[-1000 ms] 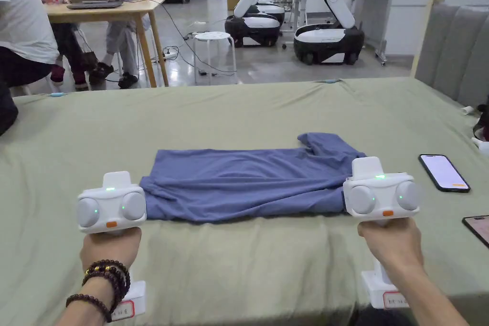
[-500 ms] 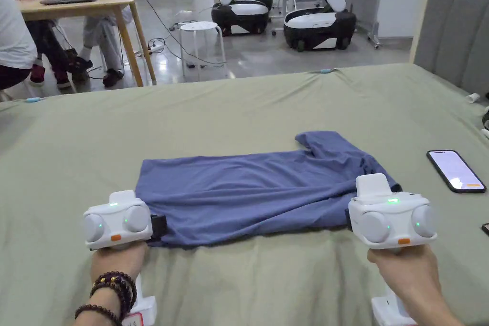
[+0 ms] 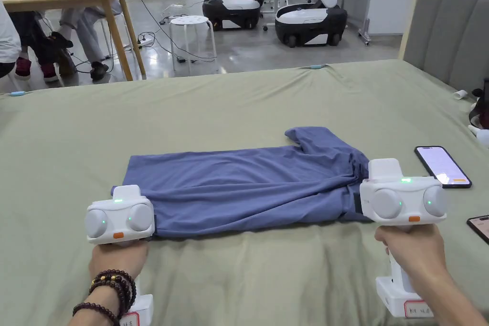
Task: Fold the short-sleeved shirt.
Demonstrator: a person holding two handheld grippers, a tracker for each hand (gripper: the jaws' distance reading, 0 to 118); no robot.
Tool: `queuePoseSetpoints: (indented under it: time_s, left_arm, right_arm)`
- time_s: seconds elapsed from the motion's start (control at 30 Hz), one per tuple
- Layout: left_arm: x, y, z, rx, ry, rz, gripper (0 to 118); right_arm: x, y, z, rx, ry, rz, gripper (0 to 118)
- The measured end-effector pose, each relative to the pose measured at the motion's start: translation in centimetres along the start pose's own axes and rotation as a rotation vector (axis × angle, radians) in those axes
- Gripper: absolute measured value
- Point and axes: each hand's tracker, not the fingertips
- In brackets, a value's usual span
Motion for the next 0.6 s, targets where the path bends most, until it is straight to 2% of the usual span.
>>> queuePoseSetpoints:
  time_s: [0.03, 0.07, 0.1, 0.13, 0.23, 0.33, 0.4, 0.43, 0.47, 0.5, 0.53, 0.6]
  left_arm:
    - [0.0, 0.1, 0.2, 0.006, 0.001, -0.002, 3]
    - [-0.2, 0.1, 0.3, 0.012, 0.001, -0.002, 3]
    - [-0.3, 0.2, 0.3, 0.015, -0.001, -0.001, 3]
    - [-0.3, 0.3, 0.3, 0.016, -0.003, 0.0, 3]
    - [-0.2, 0.3, 0.2, 0.019, -0.005, -0.001, 3]
    - [-0.2, 0.5, -0.4, 0.005, -0.005, 0.001, 3]
    - [0.1, 0.0, 0.7, 0.004, -0.002, 0.001, 3]
    - [0.1, -0.1, 0.7, 0.003, 0.0, -0.003, 3]
    - [0.2, -0.1, 0.4, -0.001, 0.004, -0.005, 3]
    - [0.1, -0.2, 0.1, -0.003, 0.007, -0.001, 3]
    - [0.1, -0.3, 0.0, -0.004, 0.008, 0.004, 3]
    - [0.2, -0.5, -0.1, -0.004, 0.009, 0.003, 3]
  right_arm:
    - [0.4, 0.4, -0.4, -0.006, 0.004, -0.011, 51]
    - [0.7, 0.7, -1.1, -0.022, 0.012, -0.018, 88]
    - [0.9, 1.0, -1.9, -0.047, 0.019, -0.026, 103]
    - [1.0, 1.1, -2.6, -0.059, 0.024, -0.037, 103]
    - [0.8, 1.3, -4.6, -0.087, 0.01, -0.047, 86]
    - [0.4, 0.6, -7.2, -0.175, -0.018, -0.031, 84]
    - [0.1, -0.3, -8.9, -0.249, 0.003, -0.031, 78]
    - [0.0, -0.8, -9.3, -0.227, 0.019, -0.03, 78]
    - [0.0, -1.1, -9.0, -0.185, 0.007, -0.026, 69]
    - [0.0, -0.8, -8.7, -0.194, 0.005, -0.031, 47]
    - [0.1, -0.5, -8.3, -0.193, 0.015, -0.039, 13]
    - [-0.2, -0.2, -7.8, -0.157, 0.05, -0.044, 12]
